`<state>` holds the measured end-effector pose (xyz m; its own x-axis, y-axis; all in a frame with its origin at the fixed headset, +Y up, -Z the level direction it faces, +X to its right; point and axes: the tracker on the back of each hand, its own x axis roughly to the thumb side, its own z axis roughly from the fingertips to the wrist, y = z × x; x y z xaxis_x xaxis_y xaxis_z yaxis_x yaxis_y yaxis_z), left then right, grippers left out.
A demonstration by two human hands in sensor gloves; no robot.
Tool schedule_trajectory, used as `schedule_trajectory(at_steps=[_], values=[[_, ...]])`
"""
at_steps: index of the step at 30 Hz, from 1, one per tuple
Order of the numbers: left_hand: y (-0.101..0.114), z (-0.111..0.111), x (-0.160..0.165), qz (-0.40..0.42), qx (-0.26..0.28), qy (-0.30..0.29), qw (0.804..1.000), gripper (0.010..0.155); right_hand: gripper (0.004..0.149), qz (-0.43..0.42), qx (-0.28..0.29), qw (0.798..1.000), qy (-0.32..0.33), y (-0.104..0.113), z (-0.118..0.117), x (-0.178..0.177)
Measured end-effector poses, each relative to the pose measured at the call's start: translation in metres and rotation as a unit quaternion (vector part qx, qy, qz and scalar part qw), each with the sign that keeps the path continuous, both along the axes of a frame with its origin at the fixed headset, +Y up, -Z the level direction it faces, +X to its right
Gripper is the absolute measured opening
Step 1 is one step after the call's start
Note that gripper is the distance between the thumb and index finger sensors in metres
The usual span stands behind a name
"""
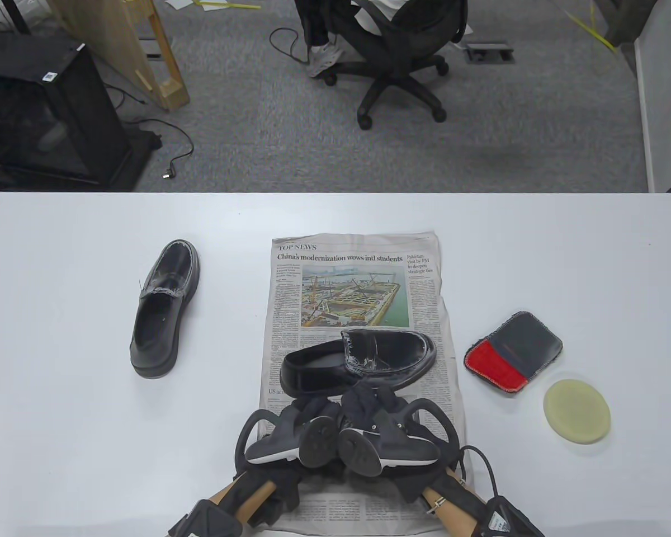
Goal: Dip and apply leather care cream with polishing sponge on shoes
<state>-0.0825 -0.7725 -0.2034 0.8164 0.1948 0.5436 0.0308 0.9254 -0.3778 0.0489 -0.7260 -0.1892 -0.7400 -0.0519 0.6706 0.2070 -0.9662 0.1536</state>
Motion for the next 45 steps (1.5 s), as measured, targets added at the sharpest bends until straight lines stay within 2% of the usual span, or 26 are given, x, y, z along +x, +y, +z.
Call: schedule_trajectory(at_steps=[3, 5, 6, 7, 9, 10, 11, 12, 13, 18, 20, 21, 23, 24, 28, 34, 35, 36, 37, 39, 42, 43, 45], values=[[0.000, 0.000, -0.002, 0.005, 0.002, 0.002, 1.000, 0.106, 0.092, -0.051, 0.000, 0.999, 0.001, -0.001, 0.001, 0.002], [0.000, 0.001, -0.003, 0.003, 0.001, -0.001, 1.000, 0.106, 0.090, -0.078, -0.028, 0.997, -0.006, 0.002, 0.002, 0.007], [0.000, 0.000, -0.003, 0.004, 0.000, -0.001, 1.000, 0.106, 0.096, -0.087, -0.037, 0.995, -0.016, 0.003, 0.005, 0.008], [0.000, 0.000, -0.003, 0.005, -0.001, -0.001, 1.000, 0.106, 0.100, -0.080, -0.023, 0.996, -0.027, 0.003, 0.008, 0.008], [0.000, 0.000, -0.004, 0.008, -0.003, -0.001, 1.000, 0.106, 0.107, 0.036, 0.057, 0.996, -0.054, 0.004, 0.010, 0.007], [0.000, 0.000, -0.004, 0.008, -0.003, -0.001, 1.000, 0.106, 0.109, 0.062, 0.055, 0.995, -0.062, 0.003, 0.010, 0.006], [-0.001, 0.000, -0.004, 0.009, -0.002, -0.001, 1.000, 0.106, 0.109, 0.077, 0.036, 0.994, -0.068, -0.004, 0.007, 0.006], [-0.001, 0.000, -0.004, 0.010, -0.002, -0.001, 1.000, 0.106, 0.112, 0.054, 0.012, 0.996, -0.066, -0.008, 0.004, 0.005], [-0.001, 0.000, -0.004, 0.010, 0.000, 0.000, 1.000, 0.106, 0.111, 0.041, 0.018, 0.997, -0.067, -0.007, 0.003, 0.006], [0.000, -0.001, -0.004, 0.007, 0.000, 0.001, 1.000, 0.109, 0.097, -0.045, -0.048, 0.998, -0.015, 0.000, -0.002, 0.014], [0.000, -0.001, -0.006, 0.010, 0.000, 0.002, 1.000, 0.108, 0.093, -0.080, -0.068, 0.994, -0.027, 0.001, -0.001, 0.019], [0.000, -0.001, -0.006, 0.010, 0.000, 0.003, 1.000, 0.108, 0.100, -0.084, -0.062, 0.994, -0.040, 0.002, 0.001, 0.019], [0.001, -0.001, -0.007, 0.009, 0.000, 0.004, 1.000, 0.107, 0.106, 0.003, 0.019, 0.998, -0.058, 0.005, 0.005, 0.017], [0.001, -0.001, -0.007, 0.009, 0.000, 0.004, 1.000, 0.107, 0.107, 0.030, 0.036, 0.997, -0.060, 0.004, 0.006, 0.016], [0.001, -0.002, -0.007, 0.008, 0.002, 0.007, 1.000, 0.106, 0.110, 0.060, 0.047, 0.996, -0.055, -0.004, 0.005, 0.007], [0.000, -0.002, -0.009, 0.014, -0.003, 0.010, 1.000, 0.106, 0.094, -0.044, -0.044, 0.998, -0.015, 0.002, 0.002, 0.020], [0.000, -0.002, -0.009, 0.016, -0.004, 0.010, 1.000, 0.106, 0.094, -0.054, -0.055, 0.997, -0.018, 0.002, 0.002, 0.021], [0.000, -0.002, -0.009, 0.016, -0.004, 0.010, 1.000, 0.106, 0.100, -0.056, -0.059, 0.996, -0.029, 0.001, 0.003, 0.020], [0.000, -0.002, -0.009, 0.016, -0.003, 0.010, 1.000, 0.106, 0.106, -0.030, -0.028, 0.998, -0.043, 0.001, 0.005, 0.018], [0.000, -0.003, -0.009, 0.013, -0.003, 0.009, 1.000, 0.106, 0.109, 0.028, 0.027, 0.998, -0.048, 0.000, 0.006, 0.014], [0.000, -0.003, -0.009, 0.011, -0.002, 0.008, 1.000, 0.106, 0.111, 0.061, 0.043, 0.996, -0.046, -0.006, 0.005, 0.006], [0.000, -0.003, -0.010, 0.012, -0.003, 0.009, 1.000, 0.106, 0.110, 0.050, 0.038, 0.997, -0.041, -0.005, 0.003, 0.006], [0.000, -0.003, -0.010, 0.012, -0.005, 0.009, 1.000, 0.107, 0.100, -0.018, -0.023, 0.999, -0.014, 0.002, 0.001, 0.012]])
